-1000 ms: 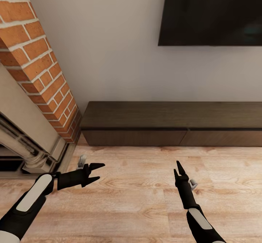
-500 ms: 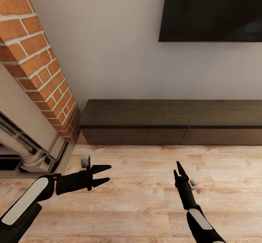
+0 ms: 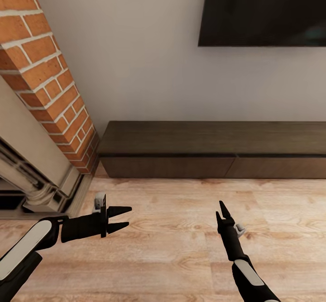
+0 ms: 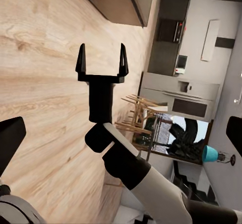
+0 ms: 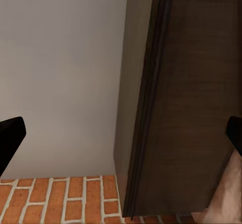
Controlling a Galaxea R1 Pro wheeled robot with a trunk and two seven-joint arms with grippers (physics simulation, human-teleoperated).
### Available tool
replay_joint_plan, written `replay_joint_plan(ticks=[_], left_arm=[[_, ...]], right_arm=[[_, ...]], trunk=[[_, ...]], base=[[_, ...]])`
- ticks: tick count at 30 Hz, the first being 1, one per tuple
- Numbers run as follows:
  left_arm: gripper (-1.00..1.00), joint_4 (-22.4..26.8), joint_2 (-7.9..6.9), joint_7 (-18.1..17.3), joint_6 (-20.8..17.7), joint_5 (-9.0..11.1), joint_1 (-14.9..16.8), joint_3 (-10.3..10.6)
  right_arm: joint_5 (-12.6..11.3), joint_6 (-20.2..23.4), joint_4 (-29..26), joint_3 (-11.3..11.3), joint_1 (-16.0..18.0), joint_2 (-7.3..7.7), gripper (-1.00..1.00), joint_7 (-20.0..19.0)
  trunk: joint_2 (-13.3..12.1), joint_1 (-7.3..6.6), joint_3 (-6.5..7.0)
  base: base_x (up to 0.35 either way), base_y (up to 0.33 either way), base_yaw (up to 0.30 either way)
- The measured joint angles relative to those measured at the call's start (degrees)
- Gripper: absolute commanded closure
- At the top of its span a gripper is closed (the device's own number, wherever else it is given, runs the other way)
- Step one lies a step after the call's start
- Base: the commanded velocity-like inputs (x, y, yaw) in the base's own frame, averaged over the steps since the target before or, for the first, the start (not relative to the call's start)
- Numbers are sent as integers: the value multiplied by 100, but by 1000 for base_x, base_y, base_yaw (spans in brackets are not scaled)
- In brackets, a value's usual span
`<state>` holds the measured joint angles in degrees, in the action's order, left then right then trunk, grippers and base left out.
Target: Place each of the two pumpkins and all three candles from the living room inside a cabinet in the living room (use any cabinet), then make sure every cabinet is closed, and position the cauldron so it is next to a table in the living room.
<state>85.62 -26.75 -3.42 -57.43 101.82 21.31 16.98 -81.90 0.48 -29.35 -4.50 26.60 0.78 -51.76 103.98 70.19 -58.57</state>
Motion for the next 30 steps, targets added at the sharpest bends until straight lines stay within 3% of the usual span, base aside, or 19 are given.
replay_joint_plan(ticks=[11, 18, 30], left_arm=[[-100, 0, -1, 0, 0, 0, 0, -1], [-100, -2, -1, 0, 0, 0, 0, -1], [-100, -1, 5, 0, 0, 0, 0, 1]], right_arm=[[-13, 0, 30, -11, 0, 4, -100, 140], [-370, 7, 127, 4, 0, 8, -100, 115], [-429, 8, 136, -12, 0, 9, -100, -28]], trunk=[[441, 242, -197], [722, 395, -323], [1203, 659, -539]], base=[[0, 0, 0], [0, 0, 0], [0, 0, 0]])
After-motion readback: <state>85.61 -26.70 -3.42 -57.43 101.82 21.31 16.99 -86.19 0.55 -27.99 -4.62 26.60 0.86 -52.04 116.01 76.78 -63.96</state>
